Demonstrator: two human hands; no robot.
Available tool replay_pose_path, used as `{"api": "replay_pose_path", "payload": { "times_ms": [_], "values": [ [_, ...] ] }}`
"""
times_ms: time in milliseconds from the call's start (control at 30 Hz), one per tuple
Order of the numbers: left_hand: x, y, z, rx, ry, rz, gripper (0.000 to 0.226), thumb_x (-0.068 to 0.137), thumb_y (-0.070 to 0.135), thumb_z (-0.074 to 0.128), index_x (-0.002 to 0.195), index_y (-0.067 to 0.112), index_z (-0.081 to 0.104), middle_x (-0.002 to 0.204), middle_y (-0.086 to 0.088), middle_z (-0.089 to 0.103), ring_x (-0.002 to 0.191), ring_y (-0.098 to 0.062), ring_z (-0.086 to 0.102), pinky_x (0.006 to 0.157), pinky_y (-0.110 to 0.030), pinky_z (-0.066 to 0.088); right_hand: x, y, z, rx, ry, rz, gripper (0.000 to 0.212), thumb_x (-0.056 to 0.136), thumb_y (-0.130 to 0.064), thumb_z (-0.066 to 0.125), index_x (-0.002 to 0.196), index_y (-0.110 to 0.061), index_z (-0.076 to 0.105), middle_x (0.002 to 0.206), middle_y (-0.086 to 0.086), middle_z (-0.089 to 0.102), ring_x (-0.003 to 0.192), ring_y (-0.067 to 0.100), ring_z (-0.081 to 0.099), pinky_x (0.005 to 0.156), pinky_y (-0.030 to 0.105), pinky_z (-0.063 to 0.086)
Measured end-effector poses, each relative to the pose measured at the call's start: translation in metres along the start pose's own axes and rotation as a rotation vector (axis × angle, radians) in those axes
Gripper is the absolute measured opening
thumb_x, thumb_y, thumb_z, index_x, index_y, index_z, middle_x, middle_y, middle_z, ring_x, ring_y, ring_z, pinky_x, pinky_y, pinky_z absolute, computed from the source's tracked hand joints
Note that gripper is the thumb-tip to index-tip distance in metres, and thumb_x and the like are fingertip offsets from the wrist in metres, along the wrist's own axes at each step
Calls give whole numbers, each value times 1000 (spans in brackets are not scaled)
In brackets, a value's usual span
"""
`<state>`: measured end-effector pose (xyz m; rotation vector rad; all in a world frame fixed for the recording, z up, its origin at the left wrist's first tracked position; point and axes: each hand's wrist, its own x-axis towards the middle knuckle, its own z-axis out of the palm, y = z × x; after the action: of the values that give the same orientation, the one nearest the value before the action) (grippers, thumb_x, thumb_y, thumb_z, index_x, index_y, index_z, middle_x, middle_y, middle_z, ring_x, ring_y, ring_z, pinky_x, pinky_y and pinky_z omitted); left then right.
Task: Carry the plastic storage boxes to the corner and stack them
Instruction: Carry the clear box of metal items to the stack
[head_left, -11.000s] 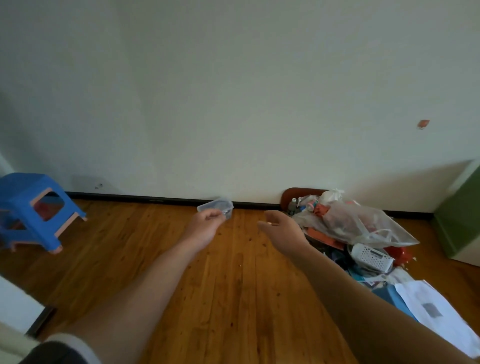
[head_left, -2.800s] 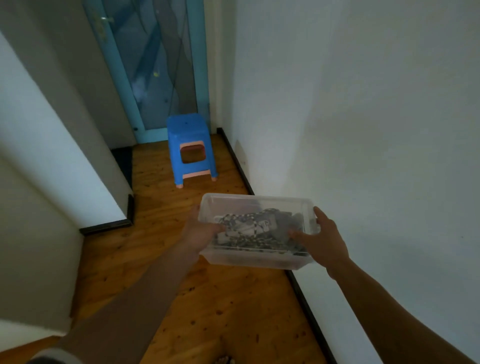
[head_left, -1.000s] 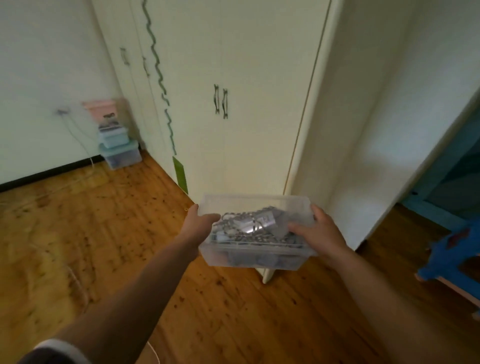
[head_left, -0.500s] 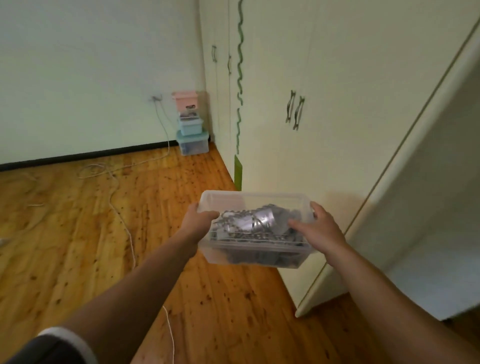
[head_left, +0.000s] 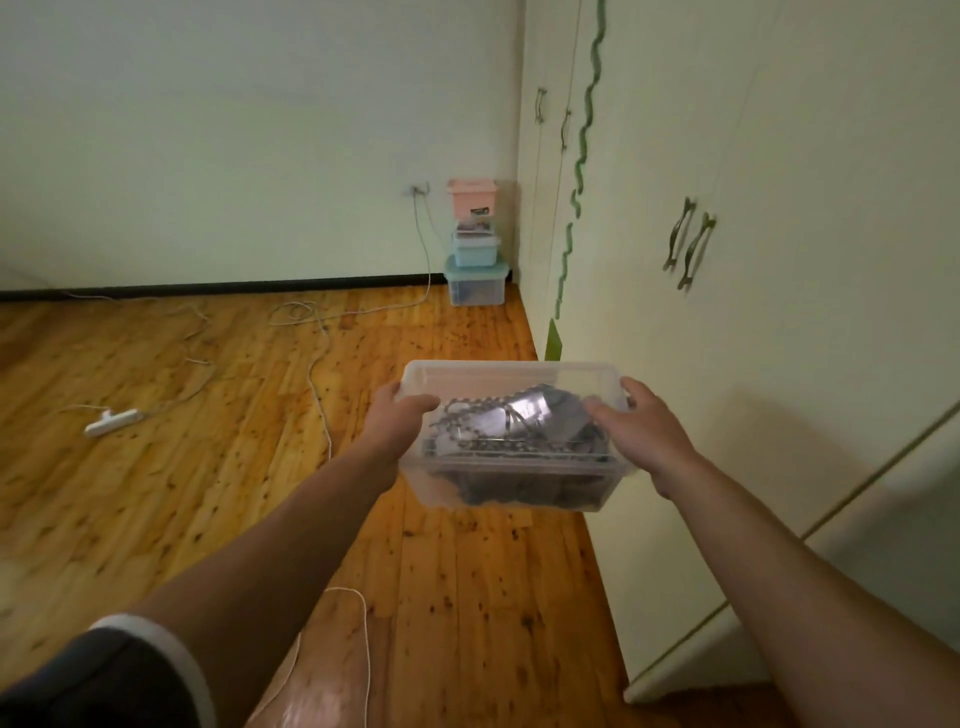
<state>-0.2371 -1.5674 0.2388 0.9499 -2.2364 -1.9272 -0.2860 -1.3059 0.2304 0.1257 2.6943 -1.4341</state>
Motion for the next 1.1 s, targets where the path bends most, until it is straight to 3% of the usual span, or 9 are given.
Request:
{"api": "replay_pose_path", "payload": {
  "times_ms": [100,267,600,800,967,1100],
  "values": [
    [17,7,0,-13,35,-13,62,84,31,63,142,23,40,126,-7,57,98,-28,62,74,-42,54,26,-8,7,-11,-33,-10,58,89,-50,60,139,-30,40,107,-7,45,86,12,48,50,23,38],
    [53,18,1,-16,68,-30,65,84,32,64,143,22,39,132,-10,54,106,-31,59,89,-52,51,66,-21,20,-25,-66,-25,58,88,-51,61,139,-30,40,107,-7,45,80,8,47,50,22,37],
    [159,56,-6,-32,47,-31,62,89,28,60,146,23,36,131,-10,54,106,-31,59,88,-51,52,161,-67,62,-48,-43,-27,59,89,-48,61,140,-28,40,109,-7,45,93,14,48,59,25,42],
    [232,88,-18,-54,21,-15,61,88,29,61,144,22,36,130,-11,55,105,-33,60,89,-54,52,224,-103,89,-44,-39,-24,62,89,-48,62,143,-28,38,127,0,53,95,15,50,58,25,43],
    [281,107,-24,-53,5,9,63,89,30,60,146,24,33,132,-11,53,106,-33,59,88,-56,51,268,-123,110,-32,-39,-26,61,89,-47,62,142,-28,39,112,-5,47,91,14,49,52,22,39],
    [316,117,-24,-63,24,4,64,89,30,61,146,24,33,131,-11,53,104,-32,59,85,-54,53,305,-138,121,-43,-49,-35,60,89,-47,62,141,-28,39,116,-3,50,94,17,51,58,25,43]
  ]
}}
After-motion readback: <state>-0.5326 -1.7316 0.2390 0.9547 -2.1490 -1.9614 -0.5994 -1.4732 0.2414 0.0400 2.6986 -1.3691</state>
